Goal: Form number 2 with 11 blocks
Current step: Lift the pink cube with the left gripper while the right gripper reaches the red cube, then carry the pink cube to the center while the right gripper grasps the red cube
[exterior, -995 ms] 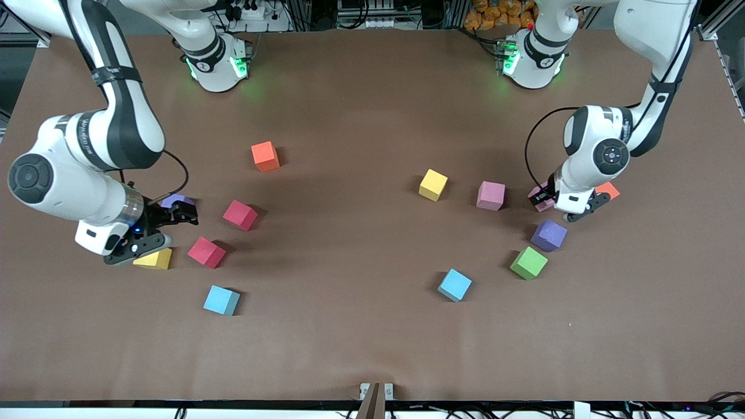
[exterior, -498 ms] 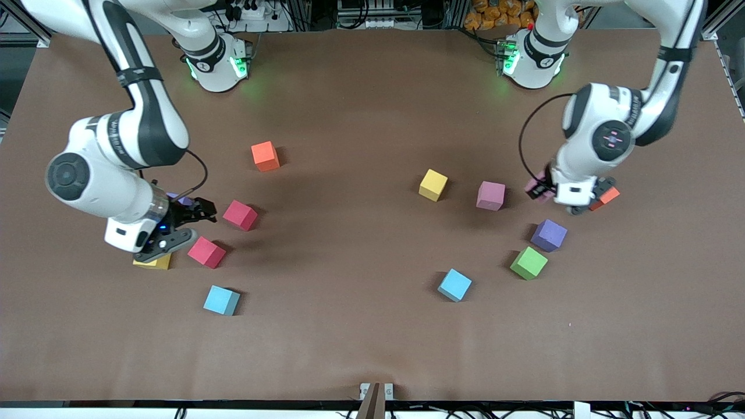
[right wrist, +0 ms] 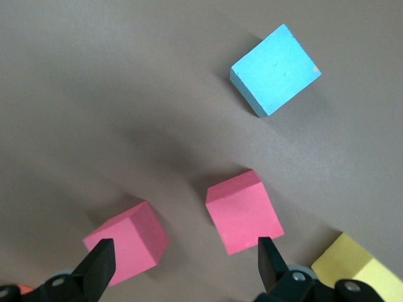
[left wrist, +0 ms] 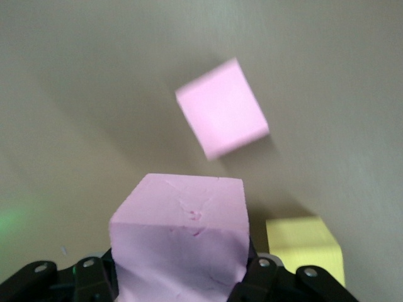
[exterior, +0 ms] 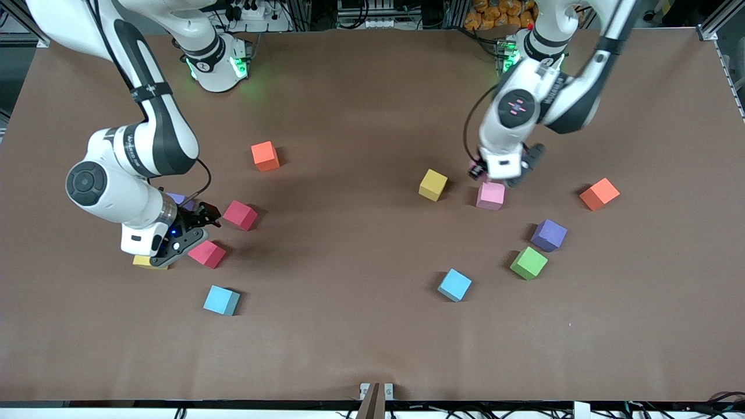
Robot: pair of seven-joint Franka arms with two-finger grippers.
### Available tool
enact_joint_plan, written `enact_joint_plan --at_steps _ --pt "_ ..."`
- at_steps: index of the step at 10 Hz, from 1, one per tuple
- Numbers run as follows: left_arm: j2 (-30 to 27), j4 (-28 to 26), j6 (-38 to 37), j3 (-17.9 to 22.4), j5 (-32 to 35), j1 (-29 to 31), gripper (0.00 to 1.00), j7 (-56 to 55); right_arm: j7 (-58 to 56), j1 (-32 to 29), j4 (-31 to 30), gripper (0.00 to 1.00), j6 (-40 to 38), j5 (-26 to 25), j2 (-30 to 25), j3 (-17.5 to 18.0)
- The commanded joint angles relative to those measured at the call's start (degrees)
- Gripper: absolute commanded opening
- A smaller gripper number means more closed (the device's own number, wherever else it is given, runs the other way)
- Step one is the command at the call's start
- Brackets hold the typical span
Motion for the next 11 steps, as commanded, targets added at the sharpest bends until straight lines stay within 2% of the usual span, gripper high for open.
enact_joint_plan --at_steps 1,3,5,9,11 --pt "5.7 5.5 -1.1 -6.2 -0.9 -2.0 0.00 -13.4 -3.8 -0.3 -4.2 1.00 6.7 1.0 1.2 0.4" --pt "14.5 13.7 -1.0 -6.5 -0.7 -9.2 0.00 -26.2 -10.0 -0.7 -4.2 1.00 7.1 1.0 2.8 0.4" --pt "22.6 21.0 0.8 -6.2 0.1 -16.3 0.00 -36.6 -10.9 -0.6 -4.5 1.00 5.6 1.0 2.7 0.5" --pt "27.0 21.8 8.1 -6.0 0.2 -24.2 0.00 -53.1 -11.4 1.1 -9.2 1.00 6.2 1.1 -0.3 0.5" --pt "28.7 21.7 9.9 -3.3 0.2 -28.3 0.00 -58.5 -13.5 1.7 -12.4 1.00 10.4 1.2 -1.0 0.6"
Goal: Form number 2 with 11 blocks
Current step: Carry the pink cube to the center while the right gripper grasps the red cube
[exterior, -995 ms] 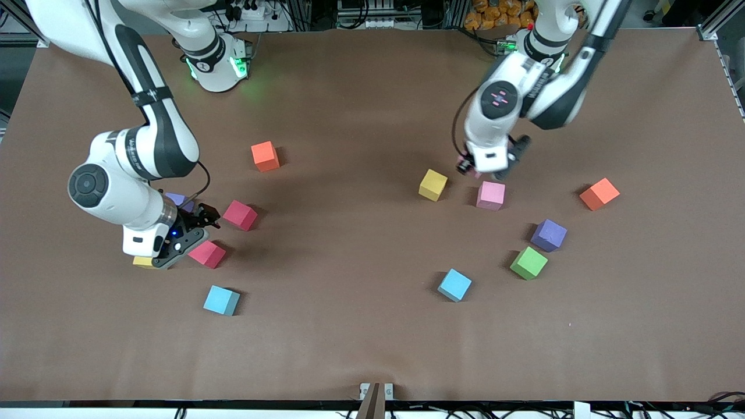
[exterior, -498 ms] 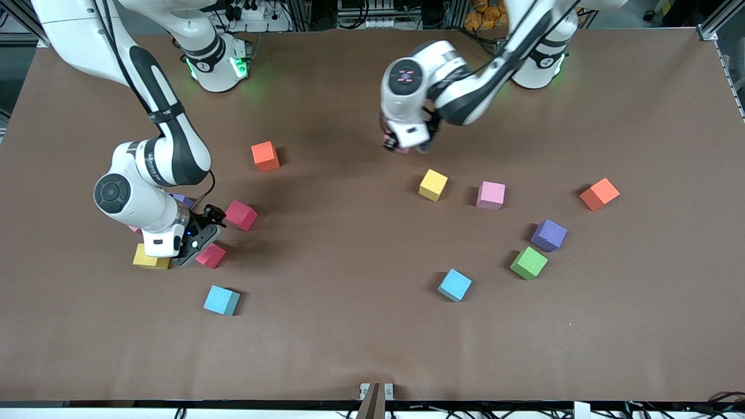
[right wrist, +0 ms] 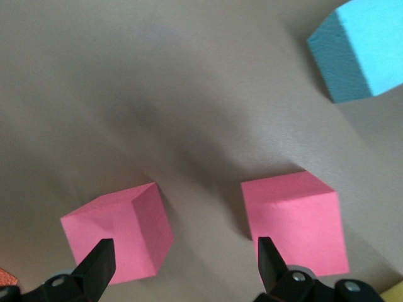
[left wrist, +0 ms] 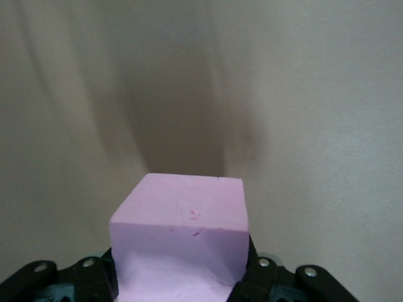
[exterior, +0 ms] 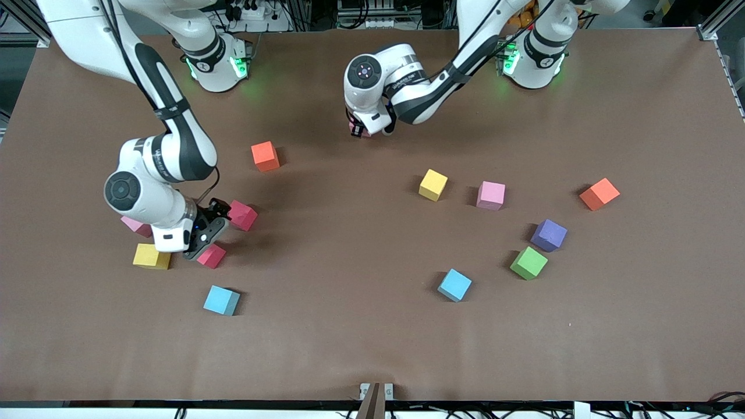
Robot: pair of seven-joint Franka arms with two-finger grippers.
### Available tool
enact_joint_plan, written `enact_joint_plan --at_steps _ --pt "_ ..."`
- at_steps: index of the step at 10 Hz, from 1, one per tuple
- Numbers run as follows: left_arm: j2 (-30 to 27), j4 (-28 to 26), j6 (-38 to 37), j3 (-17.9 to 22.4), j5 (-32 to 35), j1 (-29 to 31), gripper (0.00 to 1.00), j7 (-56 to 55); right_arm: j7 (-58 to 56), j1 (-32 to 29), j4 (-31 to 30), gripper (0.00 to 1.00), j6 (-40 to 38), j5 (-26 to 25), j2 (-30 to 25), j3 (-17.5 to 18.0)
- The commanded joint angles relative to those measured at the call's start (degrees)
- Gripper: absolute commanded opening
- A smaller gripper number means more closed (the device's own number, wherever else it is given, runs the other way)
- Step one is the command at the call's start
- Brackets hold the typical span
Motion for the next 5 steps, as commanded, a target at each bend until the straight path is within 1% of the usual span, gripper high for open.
enact_joint_plan --at_steps 1,2,3,4,5 --pt "1.8 0.9 2.3 4.3 0.5 -6.0 0.00 -8.5 -4.3 0.9 -4.3 1.00 3.4 1.1 -2.8 0.1" --pt "1.8 0.2 3.6 6.1 0.8 -8.1 0.00 -12.7 -4.6 1.0 -4.5 1.00 3.4 1.1 -2.9 0.3" --pt "2.0 -0.9 4.6 6.9 1.2 -8.7 0.00 -14.3 -4.7 1.4 -5.5 1.00 3.4 1.2 -3.2 0.6" --pt "1.5 -2.8 5.6 6.9 1.4 -8.6 0.00 -14.4 -4.7 1.5 -6.1 1.00 3.5 1.2 -3.7 1.6" --pt "0.5 -4.7 7.3 6.9 2.4 -8.1 0.00 -14.4 -4.7 1.6 -6.2 1.00 3.5 1.2 -3.8 1.8"
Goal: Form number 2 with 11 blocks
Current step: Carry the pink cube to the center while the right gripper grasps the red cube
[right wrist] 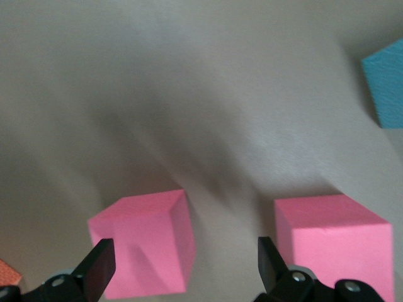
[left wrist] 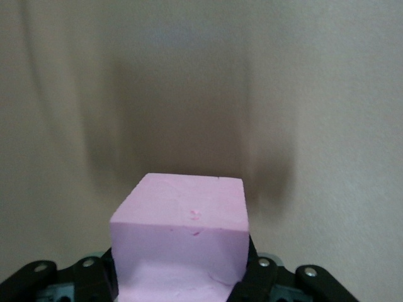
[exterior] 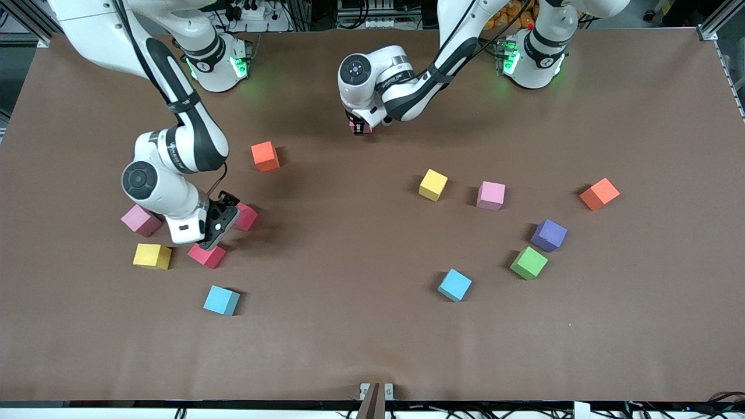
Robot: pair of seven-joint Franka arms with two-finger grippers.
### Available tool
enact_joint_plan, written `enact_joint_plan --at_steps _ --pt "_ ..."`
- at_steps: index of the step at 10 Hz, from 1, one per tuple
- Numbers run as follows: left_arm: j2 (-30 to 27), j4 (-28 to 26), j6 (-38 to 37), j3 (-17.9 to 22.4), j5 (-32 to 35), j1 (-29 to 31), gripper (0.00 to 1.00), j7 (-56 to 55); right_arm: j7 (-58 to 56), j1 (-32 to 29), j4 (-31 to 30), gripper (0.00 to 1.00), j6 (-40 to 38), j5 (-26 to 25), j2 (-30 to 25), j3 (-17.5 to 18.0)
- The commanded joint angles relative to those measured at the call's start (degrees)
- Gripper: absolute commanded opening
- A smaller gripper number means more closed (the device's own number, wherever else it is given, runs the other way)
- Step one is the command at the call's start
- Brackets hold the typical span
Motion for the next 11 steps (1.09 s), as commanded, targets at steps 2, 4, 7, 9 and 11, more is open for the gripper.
enact_joint_plan --at_steps 2,4,7,9,11 --pt "-2.0 -5.9 6.2 0.5 3.5 0.3 0.00 -3.2 -1.4 1.6 -2.7 1.00 1.0 1.2 -2.6 0.4" --pt "-3.7 -8.9 7.3 0.4 3.8 0.3 0.00 -3.2 -5.5 0.8 -2.6 1.00 0.9 1.2 -2.3 0.3" --pt "-5.4 -9.4 7.2 0.3 3.8 2.1 0.00 -3.4 -7.5 0.2 -2.7 1.00 1.2 1.2 -1.5 0.3" --pt "-5.5 -9.4 7.2 0.4 3.8 2.4 0.00 -4.1 -7.3 1.1 -4.4 1.00 3.5 1.3 -1.3 0.4" --pt "-5.1 -9.4 7.2 0.5 3.8 1.8 0.05 -3.9 -7.4 2.8 -5.4 1.00 4.7 1.3 -1.4 0.3"
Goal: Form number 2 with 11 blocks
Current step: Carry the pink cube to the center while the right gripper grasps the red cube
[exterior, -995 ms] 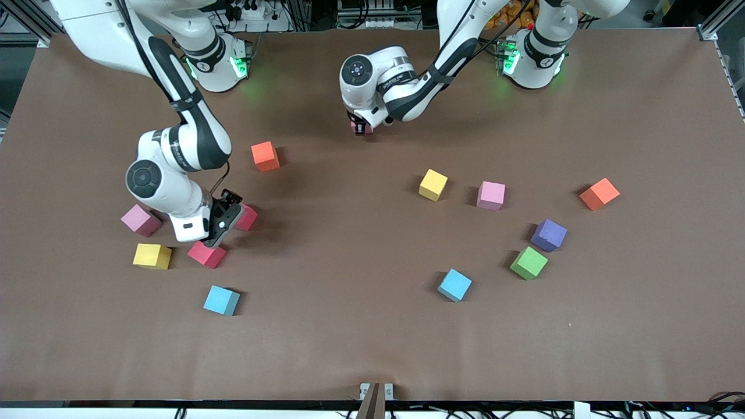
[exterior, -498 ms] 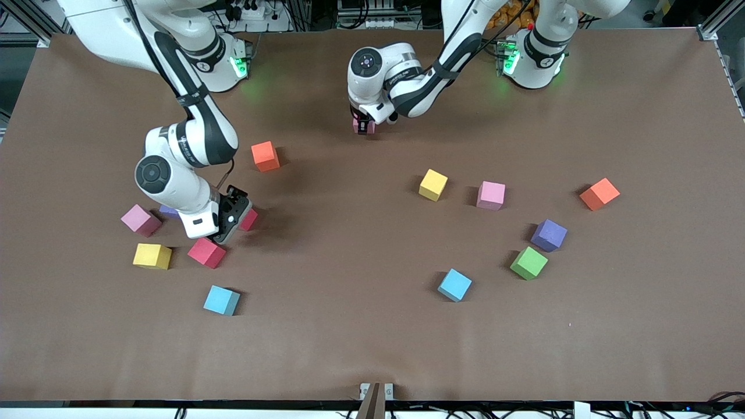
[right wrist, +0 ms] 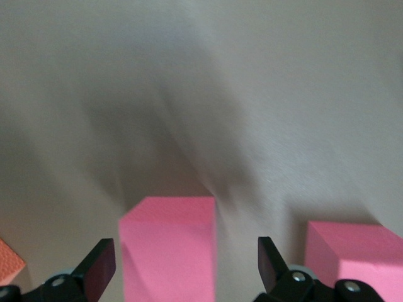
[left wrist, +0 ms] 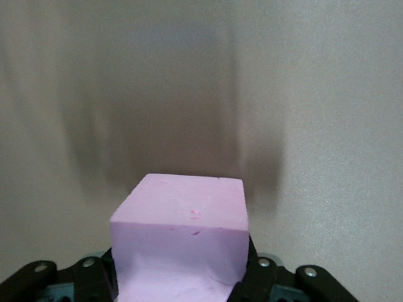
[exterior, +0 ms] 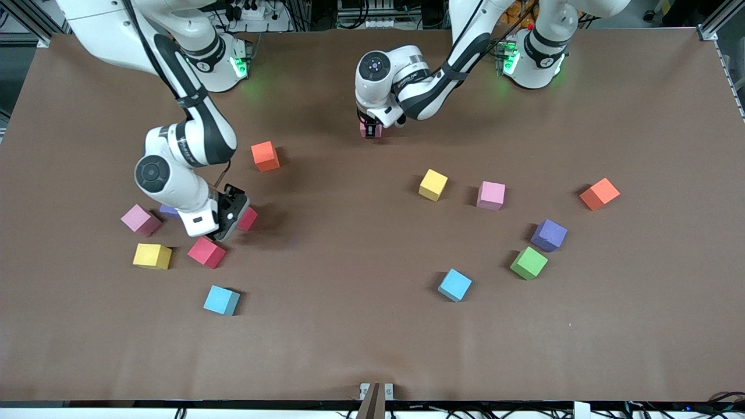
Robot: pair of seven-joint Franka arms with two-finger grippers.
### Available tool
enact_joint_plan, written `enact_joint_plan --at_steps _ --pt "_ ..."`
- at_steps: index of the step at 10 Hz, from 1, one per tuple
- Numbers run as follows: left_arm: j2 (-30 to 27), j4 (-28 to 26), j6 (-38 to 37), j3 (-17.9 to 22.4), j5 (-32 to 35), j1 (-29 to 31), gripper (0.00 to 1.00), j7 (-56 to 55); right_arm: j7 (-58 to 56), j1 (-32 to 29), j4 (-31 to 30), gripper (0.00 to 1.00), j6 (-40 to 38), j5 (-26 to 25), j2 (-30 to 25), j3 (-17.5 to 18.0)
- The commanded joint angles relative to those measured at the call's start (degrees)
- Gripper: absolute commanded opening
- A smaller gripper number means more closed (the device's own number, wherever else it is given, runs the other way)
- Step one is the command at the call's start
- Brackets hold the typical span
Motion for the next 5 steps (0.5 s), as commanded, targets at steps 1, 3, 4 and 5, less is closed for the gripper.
enact_joint_plan --at_steps 1,3,4,5 --pt "-0.9 -1.3 0.1 0.3 2.1 -0.5 0.95 -3.9 -1.4 0.6 -2.1 1.00 2.0 1.3 -0.6 0.0" --pt "-1.7 -1.3 -1.3 0.2 2.1 -0.7 1.00 -4.0 -1.5 0.4 -2.7 1.00 4.5 1.3 0.7 -0.1" --pt "-2.4 -1.2 -2.0 0.2 2.1 -0.6 1.00 -4.0 -1.7 -0.2 -3.0 1.00 6.8 1.3 1.5 -0.1" --pt "-3.1 -1.2 -3.2 0.1 2.1 -0.6 1.00 -4.0 -2.0 -0.2 -3.6 1.00 7.2 1.3 1.5 0.0"
